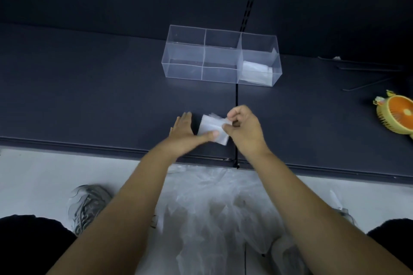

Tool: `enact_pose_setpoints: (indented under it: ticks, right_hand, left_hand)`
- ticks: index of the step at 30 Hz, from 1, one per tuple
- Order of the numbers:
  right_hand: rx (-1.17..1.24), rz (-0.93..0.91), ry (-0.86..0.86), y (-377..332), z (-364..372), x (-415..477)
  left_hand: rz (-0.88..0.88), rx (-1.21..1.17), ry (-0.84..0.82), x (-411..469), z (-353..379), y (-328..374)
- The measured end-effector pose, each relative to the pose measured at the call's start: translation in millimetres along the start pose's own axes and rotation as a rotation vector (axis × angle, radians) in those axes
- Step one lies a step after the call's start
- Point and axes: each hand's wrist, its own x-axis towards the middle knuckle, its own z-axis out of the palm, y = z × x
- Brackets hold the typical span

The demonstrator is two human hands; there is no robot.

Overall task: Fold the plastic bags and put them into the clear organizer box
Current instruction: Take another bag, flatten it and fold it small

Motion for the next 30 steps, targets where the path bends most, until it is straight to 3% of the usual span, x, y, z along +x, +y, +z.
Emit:
enact_pose_setpoints:
  ticks: [3,7,11,14,16,18,22,25,30]
  right_hand:
    - [0.043,-0.077,-0.238,-16,-28,5]
    - [0.151,-0.059,-0.325,-29,-55,17]
    - [0.010,0.069,-0.299,-27,-71,31]
    - [0.002,0.118,-0.065,-27,-85,62]
    - [0.061,0.160,0.140,-29,-97,93]
    - [0.079,0.180,0.277,-28,-106,124]
    - [-0.138,0.185,0.351,-16,-108,170]
    - [-0.415,0.179,0.331,-11,-106,185]
    - [-0.713,0.184,0.318,-14,-95,190]
  left_hand:
    - [0.058,-0.428,-0.165,0,-19,16]
    - [0.108,-0.549,-0.282,15,-15,35]
    - [0.152,-0.636,-0.076,32,-4,55]
    - [0.245,-0.635,0.085,40,-1,62]
    - [0.303,-0.403,0.283,41,5,52]
    - [0.341,0.083,0.428,37,18,29]
    - [0.211,0.704,0.341,29,45,-16]
    - [0.236,0.857,0.415,28,55,-29]
    - [0.236,0.871,0.434,32,58,-34]
